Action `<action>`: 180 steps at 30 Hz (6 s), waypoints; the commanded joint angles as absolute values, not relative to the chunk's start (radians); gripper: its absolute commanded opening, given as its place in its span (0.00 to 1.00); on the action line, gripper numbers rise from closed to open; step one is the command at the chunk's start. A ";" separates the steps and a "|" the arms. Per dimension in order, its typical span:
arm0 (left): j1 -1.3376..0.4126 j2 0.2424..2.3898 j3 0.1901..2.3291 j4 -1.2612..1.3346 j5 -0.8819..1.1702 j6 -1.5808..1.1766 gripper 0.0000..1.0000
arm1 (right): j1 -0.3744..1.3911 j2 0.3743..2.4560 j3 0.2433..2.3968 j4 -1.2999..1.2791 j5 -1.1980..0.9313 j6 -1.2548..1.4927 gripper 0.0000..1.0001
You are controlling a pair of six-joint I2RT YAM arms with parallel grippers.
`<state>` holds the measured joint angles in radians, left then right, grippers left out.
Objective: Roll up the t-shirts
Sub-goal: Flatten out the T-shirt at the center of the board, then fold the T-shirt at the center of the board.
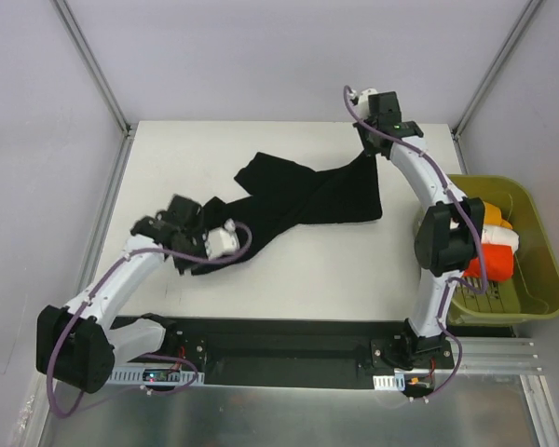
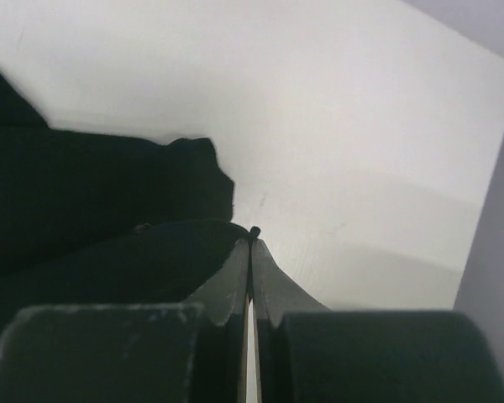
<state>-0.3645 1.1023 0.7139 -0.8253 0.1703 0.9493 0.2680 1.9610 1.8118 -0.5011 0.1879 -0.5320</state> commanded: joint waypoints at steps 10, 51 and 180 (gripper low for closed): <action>-0.006 1.495 1.858 -0.853 0.253 0.634 0.00 | 0.147 1.721 2.114 -0.436 0.160 -0.656 0.01; 0.018 0.999 2.361 -0.500 0.048 0.712 0.00 | 0.118 1.117 2.439 -0.272 -0.022 -0.589 0.01; 0.114 1.784 1.310 -0.561 0.066 1.312 0.29 | 0.315 1.603 1.499 -0.882 -0.057 -0.447 0.12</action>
<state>0.1005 1.8835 1.3182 -0.5175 0.0784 1.4055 0.4007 1.5356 1.2953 -0.8196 -0.0284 -0.5247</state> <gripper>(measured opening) 0.234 0.095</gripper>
